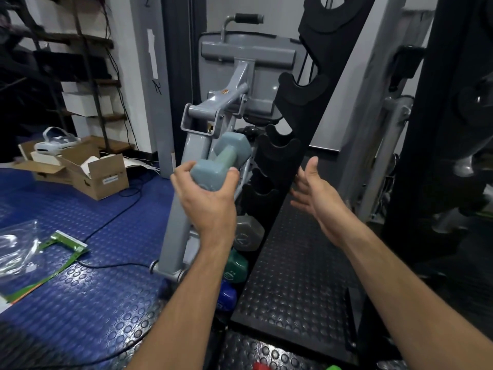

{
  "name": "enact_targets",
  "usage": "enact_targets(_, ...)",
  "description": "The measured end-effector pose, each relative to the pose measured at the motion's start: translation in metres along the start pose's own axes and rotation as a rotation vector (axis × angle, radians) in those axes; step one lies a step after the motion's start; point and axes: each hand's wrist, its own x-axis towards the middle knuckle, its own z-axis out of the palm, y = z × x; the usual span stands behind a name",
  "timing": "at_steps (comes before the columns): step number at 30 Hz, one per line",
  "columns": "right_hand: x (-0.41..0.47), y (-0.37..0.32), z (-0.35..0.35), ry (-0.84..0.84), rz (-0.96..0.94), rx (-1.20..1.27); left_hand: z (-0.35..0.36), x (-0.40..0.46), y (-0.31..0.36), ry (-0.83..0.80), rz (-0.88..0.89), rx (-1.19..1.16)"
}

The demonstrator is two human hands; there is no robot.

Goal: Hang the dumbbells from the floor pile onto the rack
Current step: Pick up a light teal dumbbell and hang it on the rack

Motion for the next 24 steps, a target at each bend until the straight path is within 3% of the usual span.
enact_targets(17,0.002,0.015,-0.003,-0.023,-0.057,0.017,0.06,-0.007,-0.035,-0.128,0.059,0.13)
enact_targets(24,0.006,0.022,-0.006,-0.044,-0.054,0.025,0.062,-0.027,-0.055,-0.284,0.283,0.239)
